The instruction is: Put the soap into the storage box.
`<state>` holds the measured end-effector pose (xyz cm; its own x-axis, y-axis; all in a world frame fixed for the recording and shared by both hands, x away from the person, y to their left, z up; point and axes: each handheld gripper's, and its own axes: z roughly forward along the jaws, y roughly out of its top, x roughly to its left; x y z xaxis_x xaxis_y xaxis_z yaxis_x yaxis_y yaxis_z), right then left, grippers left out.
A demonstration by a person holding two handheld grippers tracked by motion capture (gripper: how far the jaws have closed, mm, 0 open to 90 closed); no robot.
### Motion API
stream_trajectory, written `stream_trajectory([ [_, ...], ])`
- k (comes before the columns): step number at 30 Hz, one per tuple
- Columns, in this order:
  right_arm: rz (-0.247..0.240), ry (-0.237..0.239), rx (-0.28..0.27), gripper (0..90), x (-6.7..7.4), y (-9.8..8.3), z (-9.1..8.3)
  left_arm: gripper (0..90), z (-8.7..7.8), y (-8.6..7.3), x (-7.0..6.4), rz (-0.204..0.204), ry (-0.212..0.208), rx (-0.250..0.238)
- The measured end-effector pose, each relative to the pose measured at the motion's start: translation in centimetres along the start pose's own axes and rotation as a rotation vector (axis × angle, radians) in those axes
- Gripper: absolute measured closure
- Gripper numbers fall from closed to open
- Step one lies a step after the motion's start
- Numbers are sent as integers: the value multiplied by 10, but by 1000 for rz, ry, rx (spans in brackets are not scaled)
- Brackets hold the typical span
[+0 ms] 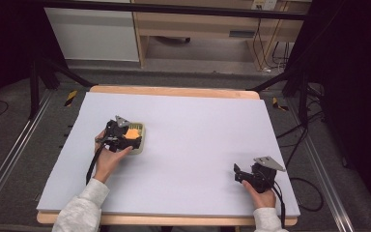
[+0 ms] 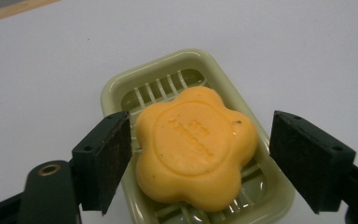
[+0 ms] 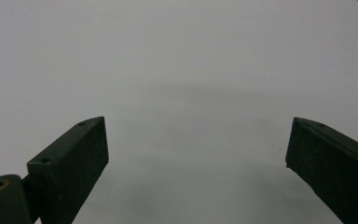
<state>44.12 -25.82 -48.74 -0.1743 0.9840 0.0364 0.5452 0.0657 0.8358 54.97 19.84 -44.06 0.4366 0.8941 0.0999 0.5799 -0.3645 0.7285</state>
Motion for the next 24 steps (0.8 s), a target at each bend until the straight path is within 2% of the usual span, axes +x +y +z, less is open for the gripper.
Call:
stream_trajectory([
  [9,2,-2,-2,61,0,0,0,210,-20,-4,5,-22,-32,-49],
  [14,4,1,-1,61,-1,0,0,235,-34,-10,8,-19,-51,-75],
  [19,5,1,-2,61,-1,0,0,272,-47,-28,11,-18,-50,-87],
  [24,3,0,-4,61,-1,0,0,293,-64,-47,19,-40,-36,-118],
])
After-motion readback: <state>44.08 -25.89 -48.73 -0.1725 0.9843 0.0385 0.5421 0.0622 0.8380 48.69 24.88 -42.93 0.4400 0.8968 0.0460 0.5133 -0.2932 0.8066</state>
